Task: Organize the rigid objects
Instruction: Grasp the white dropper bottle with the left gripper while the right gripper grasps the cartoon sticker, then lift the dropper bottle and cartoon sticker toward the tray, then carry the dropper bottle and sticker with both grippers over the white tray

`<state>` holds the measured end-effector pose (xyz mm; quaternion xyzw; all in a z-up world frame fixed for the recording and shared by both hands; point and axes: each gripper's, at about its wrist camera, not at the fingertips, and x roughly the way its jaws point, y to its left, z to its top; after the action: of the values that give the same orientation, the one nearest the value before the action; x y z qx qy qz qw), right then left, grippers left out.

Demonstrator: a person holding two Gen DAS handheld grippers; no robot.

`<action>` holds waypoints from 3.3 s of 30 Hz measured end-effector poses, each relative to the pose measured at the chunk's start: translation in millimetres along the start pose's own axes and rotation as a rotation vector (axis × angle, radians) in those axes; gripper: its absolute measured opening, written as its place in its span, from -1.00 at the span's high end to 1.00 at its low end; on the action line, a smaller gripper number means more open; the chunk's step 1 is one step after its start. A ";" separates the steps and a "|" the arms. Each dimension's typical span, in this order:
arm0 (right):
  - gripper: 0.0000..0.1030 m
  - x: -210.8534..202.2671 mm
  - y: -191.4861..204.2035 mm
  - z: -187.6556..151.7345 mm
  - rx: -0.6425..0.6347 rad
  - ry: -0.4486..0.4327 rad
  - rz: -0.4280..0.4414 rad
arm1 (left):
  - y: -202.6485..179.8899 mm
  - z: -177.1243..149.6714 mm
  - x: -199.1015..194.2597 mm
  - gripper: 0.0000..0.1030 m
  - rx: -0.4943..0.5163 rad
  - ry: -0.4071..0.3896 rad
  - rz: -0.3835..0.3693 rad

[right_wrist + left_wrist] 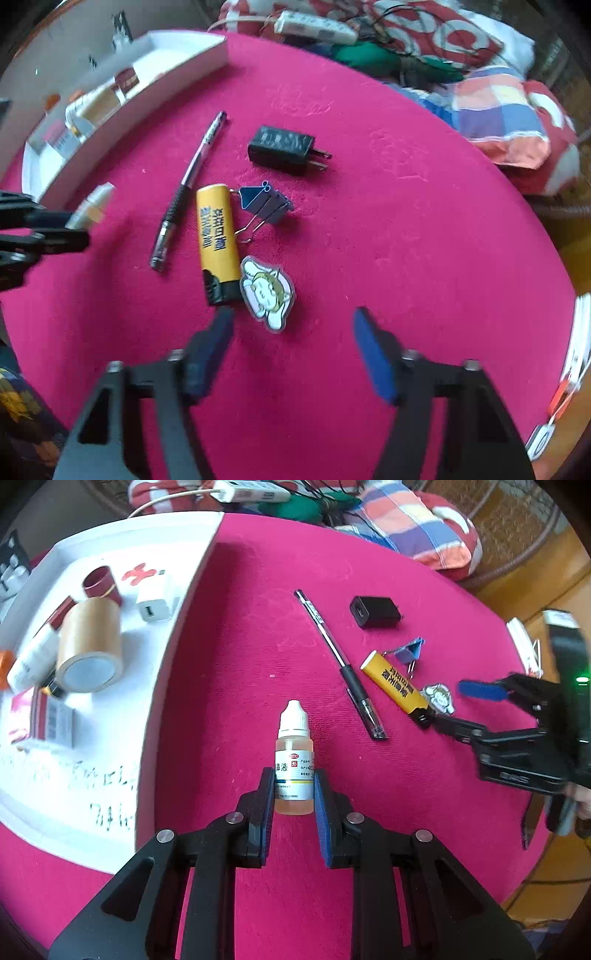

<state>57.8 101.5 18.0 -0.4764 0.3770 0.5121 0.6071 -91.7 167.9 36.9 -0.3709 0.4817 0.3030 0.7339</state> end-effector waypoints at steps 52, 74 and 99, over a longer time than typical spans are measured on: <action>0.43 -291.4 59.8 34.9 0.338 -0.830 0.058 | 13.8 52.7 -282.7 0.62 0.253 -0.698 -0.069; 0.43 -291.6 96.0 64.9 0.295 -0.823 0.054 | 71.9 58.5 -299.7 0.62 0.201 -0.735 -0.056; 0.43 -238.5 159.7 142.0 0.192 -0.721 0.180 | 188.2 37.3 -290.3 0.62 0.012 -0.667 0.058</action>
<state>-148.8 179.3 249.9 -0.1714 0.2259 0.6605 0.6952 -326.9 275.6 269.6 -0.2329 0.2271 0.4256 0.8444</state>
